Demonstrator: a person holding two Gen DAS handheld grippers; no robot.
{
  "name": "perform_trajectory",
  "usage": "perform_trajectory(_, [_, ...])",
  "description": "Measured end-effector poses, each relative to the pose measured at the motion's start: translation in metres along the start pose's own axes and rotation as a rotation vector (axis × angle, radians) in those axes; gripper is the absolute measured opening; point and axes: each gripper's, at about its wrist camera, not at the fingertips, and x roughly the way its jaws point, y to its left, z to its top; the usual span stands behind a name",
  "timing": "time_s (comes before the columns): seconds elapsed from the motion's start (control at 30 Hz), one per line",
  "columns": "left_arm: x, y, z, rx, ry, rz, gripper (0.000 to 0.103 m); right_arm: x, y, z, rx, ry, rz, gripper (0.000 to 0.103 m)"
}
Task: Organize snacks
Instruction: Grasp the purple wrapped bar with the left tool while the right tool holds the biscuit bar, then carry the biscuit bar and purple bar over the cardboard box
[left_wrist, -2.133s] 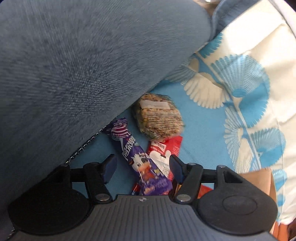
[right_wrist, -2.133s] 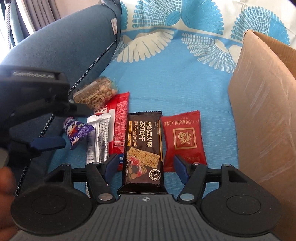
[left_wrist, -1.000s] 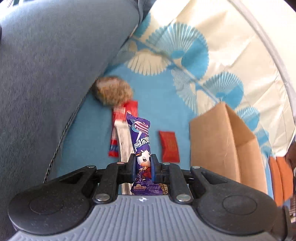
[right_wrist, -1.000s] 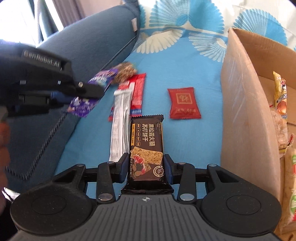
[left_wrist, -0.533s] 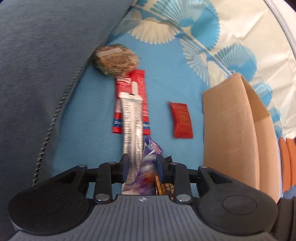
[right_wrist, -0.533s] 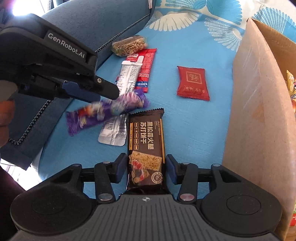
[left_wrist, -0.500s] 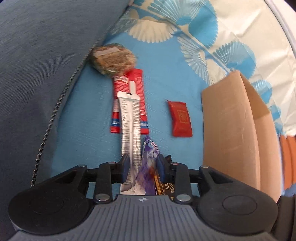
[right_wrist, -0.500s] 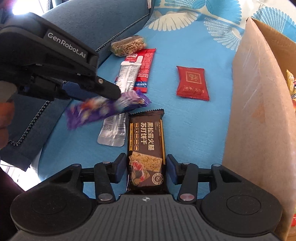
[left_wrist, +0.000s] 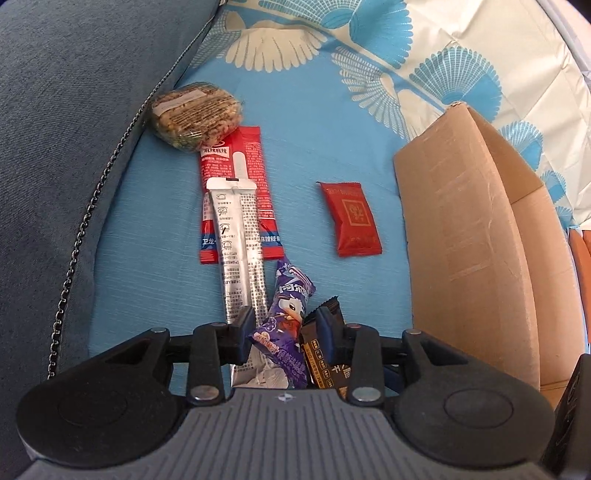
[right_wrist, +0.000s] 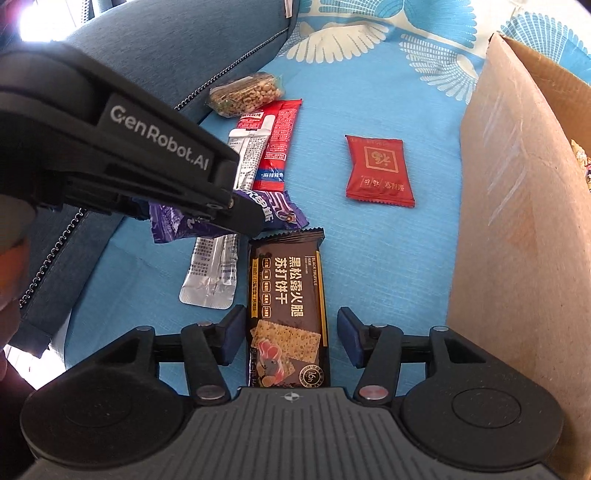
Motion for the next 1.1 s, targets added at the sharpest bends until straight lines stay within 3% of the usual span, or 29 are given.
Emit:
perform_trajectory(0.2, [0.000, -0.004, 0.001, 0.019, -0.009, -0.015, 0.020, -0.001, 0.000, -0.001, -0.005, -0.001, -0.002, 0.056])
perform_trajectory(0.27, [-0.001, -0.005, 0.001, 0.026, -0.020, -0.025, 0.019, -0.002, 0.000, -0.002, -0.009, -0.003, -0.008, 0.052])
perform_trajectory(0.33, [-0.003, -0.006, 0.002, 0.025, -0.032, -0.032, 0.019, -0.003, 0.000, -0.002, -0.010, -0.008, -0.015, 0.042])
perform_trajectory(0.7, [-0.033, -0.007, 0.001, -0.010, -0.176, -0.084, 0.018, -0.027, -0.004, 0.000, 0.020, -0.123, -0.013, 0.041])
perform_trajectory(0.93, [-0.057, -0.005, 0.000, -0.033, -0.276, -0.084, 0.018, -0.045, -0.009, 0.002, 0.043, -0.199, -0.016, 0.041])
perform_trajectory(1.1, [-0.073, -0.006, -0.003, -0.043, -0.354, -0.072, 0.018, -0.064, -0.010, -0.001, 0.049, -0.300, -0.036, 0.041])
